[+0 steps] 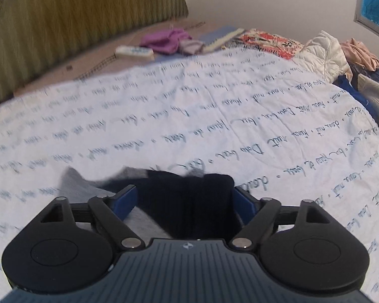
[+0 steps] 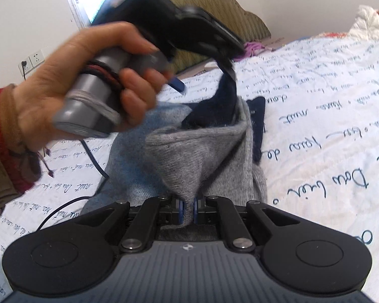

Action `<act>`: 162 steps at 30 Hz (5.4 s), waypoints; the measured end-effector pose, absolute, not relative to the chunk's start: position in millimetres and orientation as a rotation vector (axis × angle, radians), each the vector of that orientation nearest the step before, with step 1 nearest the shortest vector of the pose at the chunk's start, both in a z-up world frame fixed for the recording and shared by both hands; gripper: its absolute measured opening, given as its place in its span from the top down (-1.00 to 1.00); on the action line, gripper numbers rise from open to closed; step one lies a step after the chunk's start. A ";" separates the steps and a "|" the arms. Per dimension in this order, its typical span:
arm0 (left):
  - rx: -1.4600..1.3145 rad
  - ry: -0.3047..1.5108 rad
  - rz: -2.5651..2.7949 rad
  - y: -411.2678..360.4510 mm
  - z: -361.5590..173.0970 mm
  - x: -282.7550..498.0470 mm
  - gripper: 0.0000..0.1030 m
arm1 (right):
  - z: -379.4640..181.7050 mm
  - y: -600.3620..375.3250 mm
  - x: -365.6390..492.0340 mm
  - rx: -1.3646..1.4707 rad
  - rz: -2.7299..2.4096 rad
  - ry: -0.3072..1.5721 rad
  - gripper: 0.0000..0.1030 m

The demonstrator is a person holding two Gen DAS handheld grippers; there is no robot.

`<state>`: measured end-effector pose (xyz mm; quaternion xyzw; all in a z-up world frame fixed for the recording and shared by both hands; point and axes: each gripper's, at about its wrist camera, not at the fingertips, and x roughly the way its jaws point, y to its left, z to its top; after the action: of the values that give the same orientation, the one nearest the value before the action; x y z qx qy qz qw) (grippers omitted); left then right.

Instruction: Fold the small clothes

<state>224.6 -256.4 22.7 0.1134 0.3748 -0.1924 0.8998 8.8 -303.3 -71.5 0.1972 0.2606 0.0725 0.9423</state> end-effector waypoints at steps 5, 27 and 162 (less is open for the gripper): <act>0.302 0.725 -0.347 -220.2 30.0 199.0 -0.75 | -73.0 -312.6 8.4 0.482 0.157 0.565 0.83; 0.356 0.764 -0.293 -123.3 -13.4 117.1 -0.79 | -90.8 -371.0 2.6 0.849 0.169 0.659 0.72; -0.029 0.763 -0.562 -120.5 -28.3 273.5 -0.08 | -57.7 -387.0 200.3 0.513 0.273 0.641 0.56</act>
<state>273.5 -120.5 -28.3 -0.0140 0.3672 -0.2704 0.8899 200.3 -387.0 -57.7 0.2485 0.3104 0.1324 0.9079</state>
